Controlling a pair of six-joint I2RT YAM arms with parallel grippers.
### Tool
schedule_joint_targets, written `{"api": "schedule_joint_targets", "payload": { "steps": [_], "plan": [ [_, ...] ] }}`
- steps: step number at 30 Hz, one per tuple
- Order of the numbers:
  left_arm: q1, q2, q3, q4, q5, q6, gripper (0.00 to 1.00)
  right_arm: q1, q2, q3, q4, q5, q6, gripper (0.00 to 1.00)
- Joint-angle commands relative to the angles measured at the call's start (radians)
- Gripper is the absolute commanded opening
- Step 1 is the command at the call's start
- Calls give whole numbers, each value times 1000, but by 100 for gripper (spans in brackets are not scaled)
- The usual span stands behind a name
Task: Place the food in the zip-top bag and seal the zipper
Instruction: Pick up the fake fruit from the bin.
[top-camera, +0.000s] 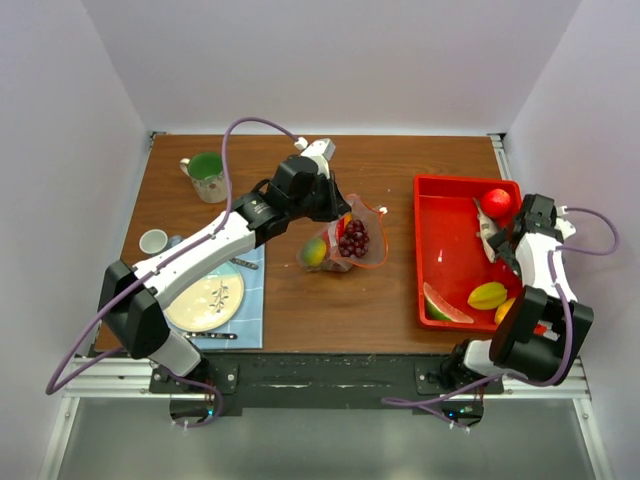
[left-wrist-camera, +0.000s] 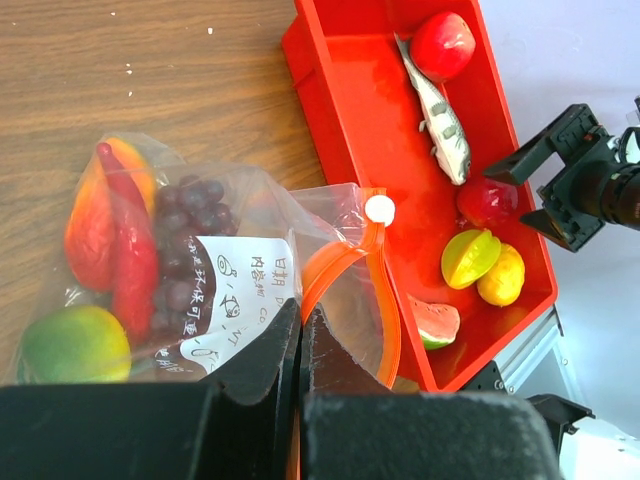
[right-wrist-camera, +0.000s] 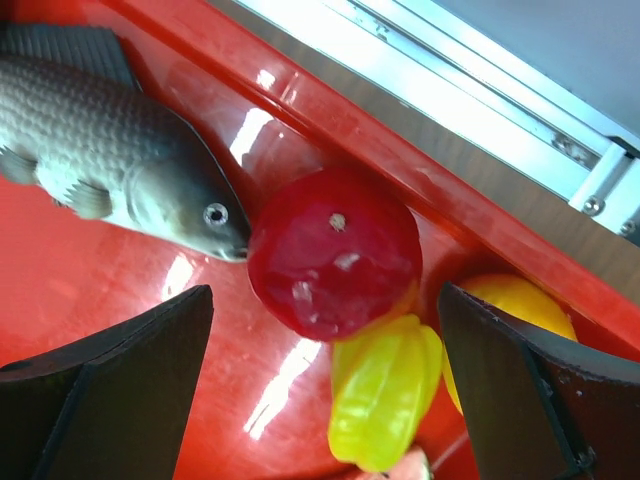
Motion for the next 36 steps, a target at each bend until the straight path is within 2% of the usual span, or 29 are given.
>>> {"api": "schedule_joint_targets", "payload": {
  "steps": [1, 9, 15, 18, 22, 28, 31, 36],
  "plan": [
    [7, -2, 30, 54, 22, 14, 0, -7, -18, -55, 154, -6, 29, 99],
    [7, 21, 44, 50, 25, 18, 0, -7, -1, -108, 210, 3, 64, 98],
    [7, 16, 43, 51, 24, 21, 0, -7, -24, -108, 208, 51, 51, 88],
    [7, 18, 41, 53, 25, 18, 0, -7, -39, -97, 185, 58, 35, 75],
    [7, 18, 40, 57, 27, 17, 0, -5, -85, -85, 142, 14, 12, 41],
    [7, 15, 38, 59, 24, 15, 0, 9, -191, -37, 63, -61, -26, 25],
    [7, 13, 35, 59, 11, 17, 0, 76, -239, 3, 29, -100, -20, 23],
    [7, 11, 37, 59, 1, 11, 0, 341, -271, 130, -48, -110, 46, 22]
  ]
}}
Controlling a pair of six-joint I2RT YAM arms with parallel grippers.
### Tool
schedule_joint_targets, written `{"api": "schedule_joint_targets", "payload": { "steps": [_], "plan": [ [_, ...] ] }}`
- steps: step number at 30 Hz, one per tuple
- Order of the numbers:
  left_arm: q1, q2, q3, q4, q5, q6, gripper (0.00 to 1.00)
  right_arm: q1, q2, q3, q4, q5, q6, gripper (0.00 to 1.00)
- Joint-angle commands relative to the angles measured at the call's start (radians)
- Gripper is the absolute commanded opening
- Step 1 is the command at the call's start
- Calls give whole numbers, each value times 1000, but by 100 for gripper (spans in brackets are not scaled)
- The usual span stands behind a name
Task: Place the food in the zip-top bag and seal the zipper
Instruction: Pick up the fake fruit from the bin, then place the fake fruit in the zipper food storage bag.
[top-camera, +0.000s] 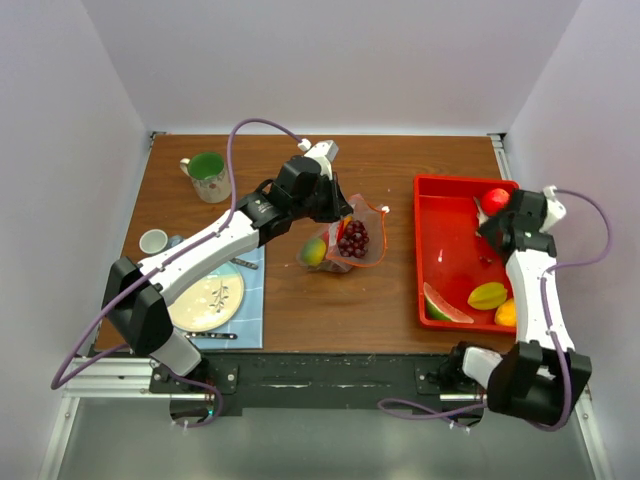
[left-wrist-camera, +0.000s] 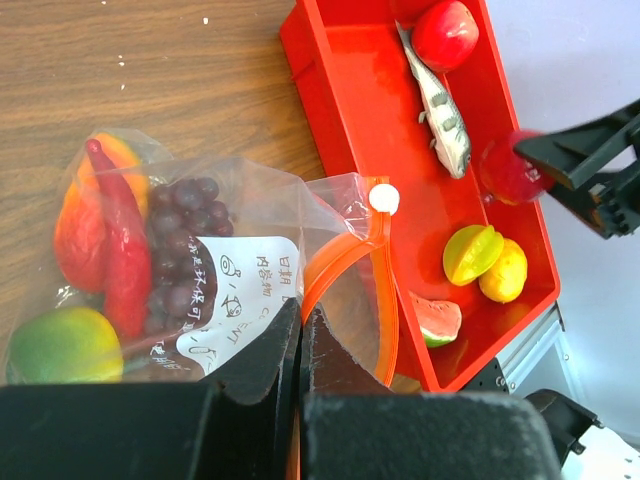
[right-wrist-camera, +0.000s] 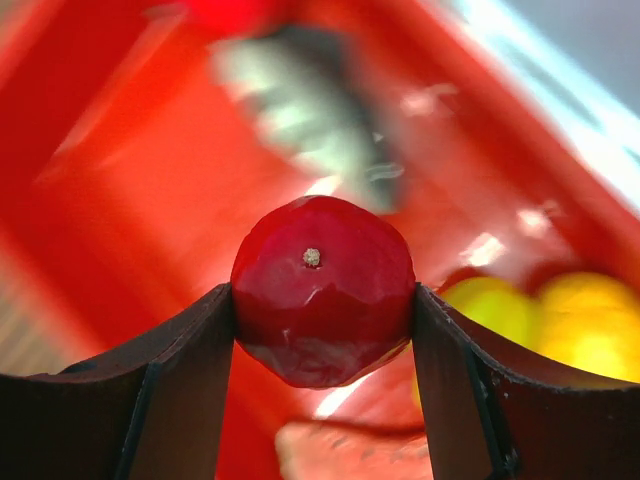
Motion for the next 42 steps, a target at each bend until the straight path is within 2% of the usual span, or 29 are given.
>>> {"api": "schedule_joint_targets", "payload": {
  "steps": [1, 2, 4, 6, 8, 11, 14, 17, 18, 20, 21, 25, 30, 33, 36, 37, 38, 42],
  "plan": [
    [7, -13, 36, 44, -16, 12, 0, 214, -45, 138, -64, -33, 75, 22],
    [7, -10, 39, 40, -20, 11, 0, 314, -49, 155, -62, -31, 91, 22],
    [7, -9, 44, 33, -30, 11, 0, 402, -57, 201, -66, -33, 141, 22],
    [8, -9, 41, 33, -51, 9, 0, 552, -68, 230, -35, -14, 169, 21],
    [8, -3, 44, 28, -57, 3, 0, 714, -62, 250, -29, 60, 200, 21],
    [8, 7, 52, 25, -68, -8, 0, 878, -13, 298, -33, 143, 226, 22],
    [8, 10, 58, 22, -71, -15, 0, 983, 47, 308, -10, 197, 243, 23],
    [8, 13, 61, 19, -73, -23, 0, 1015, 139, 336, 2, 216, 240, 30],
    [8, 13, 61, 16, -95, -26, 0, 1019, 159, 342, 7, 229, 237, 42],
    [8, 11, 61, 11, -103, -29, 0, 1019, 199, 368, 5, 237, 226, 55],
    [10, 10, 62, 8, -106, -31, 0, 1020, 223, 377, -12, 242, 223, 67],
    [25, 7, 59, 8, -106, -43, 0, 1019, 227, 411, -49, 283, 202, 87],
    [45, 19, 59, 19, -85, -60, 0, 1017, 185, 465, -121, 318, 173, 98],
    [59, 25, 64, 19, -83, -67, 0, 1002, 167, 482, -221, 395, 169, 99],
    [82, 23, 61, 19, -79, -68, 0, 850, 109, 421, -283, 326, 177, 99],
    [88, 22, 61, 20, -80, -67, 0, 751, 89, 396, -299, 306, 183, 99],
    [97, 20, 59, 22, -79, -66, 0, 708, 40, 350, -315, 303, 191, 99],
    [116, 22, 52, 24, -44, -57, 0, 568, -52, 258, -435, 429, 267, 99]
  ]
}}
